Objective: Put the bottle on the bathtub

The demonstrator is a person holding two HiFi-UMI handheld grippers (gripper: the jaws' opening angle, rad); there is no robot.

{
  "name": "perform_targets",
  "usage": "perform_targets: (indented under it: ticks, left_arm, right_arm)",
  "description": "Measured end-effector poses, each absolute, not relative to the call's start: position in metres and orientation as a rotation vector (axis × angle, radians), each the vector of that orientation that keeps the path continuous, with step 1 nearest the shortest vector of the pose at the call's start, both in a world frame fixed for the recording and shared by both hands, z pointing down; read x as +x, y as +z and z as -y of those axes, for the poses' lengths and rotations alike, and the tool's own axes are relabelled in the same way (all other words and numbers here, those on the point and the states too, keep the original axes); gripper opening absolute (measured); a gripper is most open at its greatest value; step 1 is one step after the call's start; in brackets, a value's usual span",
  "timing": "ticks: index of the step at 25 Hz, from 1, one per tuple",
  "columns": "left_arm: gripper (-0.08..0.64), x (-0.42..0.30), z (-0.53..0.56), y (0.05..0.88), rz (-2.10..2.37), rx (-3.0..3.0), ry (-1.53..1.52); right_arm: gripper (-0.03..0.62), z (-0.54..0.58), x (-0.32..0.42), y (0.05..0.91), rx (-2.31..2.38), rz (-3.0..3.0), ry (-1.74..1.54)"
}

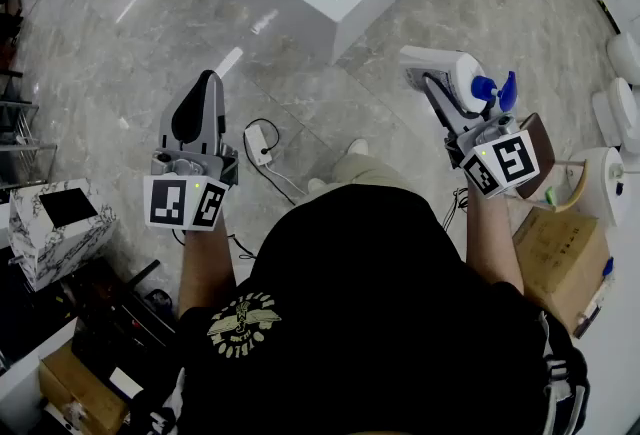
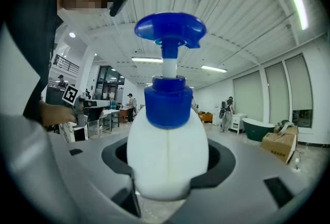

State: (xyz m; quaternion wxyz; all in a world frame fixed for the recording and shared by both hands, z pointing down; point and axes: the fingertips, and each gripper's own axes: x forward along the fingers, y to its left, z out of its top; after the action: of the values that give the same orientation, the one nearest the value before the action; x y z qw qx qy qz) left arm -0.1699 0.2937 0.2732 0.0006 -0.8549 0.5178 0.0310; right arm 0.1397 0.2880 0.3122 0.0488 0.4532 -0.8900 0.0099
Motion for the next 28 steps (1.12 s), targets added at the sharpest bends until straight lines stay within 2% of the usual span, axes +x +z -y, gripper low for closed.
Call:
perform_targets:
  ticks: [17,28]
  left_arm:
    - [0.008,-0.093,-0.197,0.264,-1.644,-2.663,0.004]
    - [0.008,-0.072,-0.186,0.268,-1.718,-2.619,-0.026]
  right_arm:
    - [0.264,-0.191,0.192,0.32,1.287,2.819,0.101]
    - [0.264,-0.157,0.225,0.325,1.238,2.873,0.128]
